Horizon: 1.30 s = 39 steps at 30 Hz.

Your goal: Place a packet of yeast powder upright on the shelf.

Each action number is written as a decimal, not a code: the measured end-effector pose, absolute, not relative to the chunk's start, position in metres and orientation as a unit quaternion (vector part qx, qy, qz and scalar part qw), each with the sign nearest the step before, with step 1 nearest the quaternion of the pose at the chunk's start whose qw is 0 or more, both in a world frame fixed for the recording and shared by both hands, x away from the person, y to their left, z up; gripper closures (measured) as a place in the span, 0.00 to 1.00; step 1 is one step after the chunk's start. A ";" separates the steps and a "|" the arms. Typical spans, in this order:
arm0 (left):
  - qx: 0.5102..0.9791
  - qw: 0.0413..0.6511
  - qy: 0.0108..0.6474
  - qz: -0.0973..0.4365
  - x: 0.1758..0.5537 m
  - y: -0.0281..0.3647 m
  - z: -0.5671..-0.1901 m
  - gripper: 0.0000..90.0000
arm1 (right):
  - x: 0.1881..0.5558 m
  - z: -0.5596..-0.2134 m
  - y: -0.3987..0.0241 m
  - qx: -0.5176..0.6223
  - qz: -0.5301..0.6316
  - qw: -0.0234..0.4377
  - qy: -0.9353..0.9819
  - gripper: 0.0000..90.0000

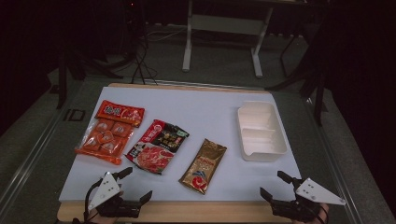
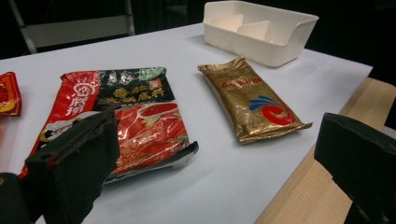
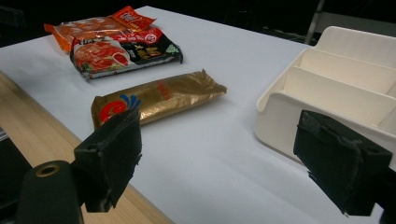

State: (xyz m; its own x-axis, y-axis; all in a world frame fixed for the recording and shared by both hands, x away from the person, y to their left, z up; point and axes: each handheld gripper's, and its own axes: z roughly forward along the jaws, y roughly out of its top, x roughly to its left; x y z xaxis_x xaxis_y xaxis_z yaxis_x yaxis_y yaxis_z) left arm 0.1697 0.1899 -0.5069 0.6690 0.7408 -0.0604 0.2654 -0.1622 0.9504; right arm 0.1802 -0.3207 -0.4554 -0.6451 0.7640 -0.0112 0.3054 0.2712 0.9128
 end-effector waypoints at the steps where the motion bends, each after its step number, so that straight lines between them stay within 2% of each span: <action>1: 0.731 0.548 0.344 0.217 0.170 0.190 -0.507 0.01 | 0.180 -0.455 -0.321 0.351 0.491 0.233 0.762 0.17; 7: 0.730 0.548 0.345 0.217 0.170 0.189 -0.507 0.01 | 0.179 -0.454 -0.318 0.359 0.491 0.200 0.769 0.15; 17: 0.733 0.546 0.346 0.212 0.167 0.185 -0.504 0.01 | 0.180 -0.454 -0.310 0.332 0.486 0.191 0.786 0.14; 23: 0.731 0.547 0.346 0.214 0.164 0.184 -0.504 0.01 | 0.184 -0.456 -0.308 0.336 0.480 0.195 0.787 0.16; 30: 0.729 0.543 0.357 0.216 0.161 0.190 -0.506 0.01 | 0.184 -0.439 -0.303 0.332 0.491 0.204 0.779 0.13; 32: 0.725 0.547 0.357 0.220 0.160 0.191 -0.505 0.01 | 0.184 -0.431 -0.301 0.324 0.483 0.235 0.779 0.13; 36: 0.723 0.550 0.356 0.216 0.160 0.191 -0.505 0.01 | 0.192 -0.415 -0.298 0.317 0.497 0.220 0.778 0.12; 39: 0.727 0.547 0.356 0.213 0.160 0.191 -0.506 0.01 | 0.195 -0.411 -0.295 0.313 0.495 0.225 0.779 0.12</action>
State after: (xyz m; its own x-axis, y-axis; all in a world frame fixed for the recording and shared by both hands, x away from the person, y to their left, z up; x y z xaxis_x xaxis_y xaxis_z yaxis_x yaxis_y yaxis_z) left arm 0.1601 0.1908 -0.5058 0.6558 0.7507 -0.0800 0.2858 -0.1488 0.9467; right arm 0.1947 -0.2948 -0.4112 -0.7032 0.7099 -0.0406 0.2640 0.3136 0.9121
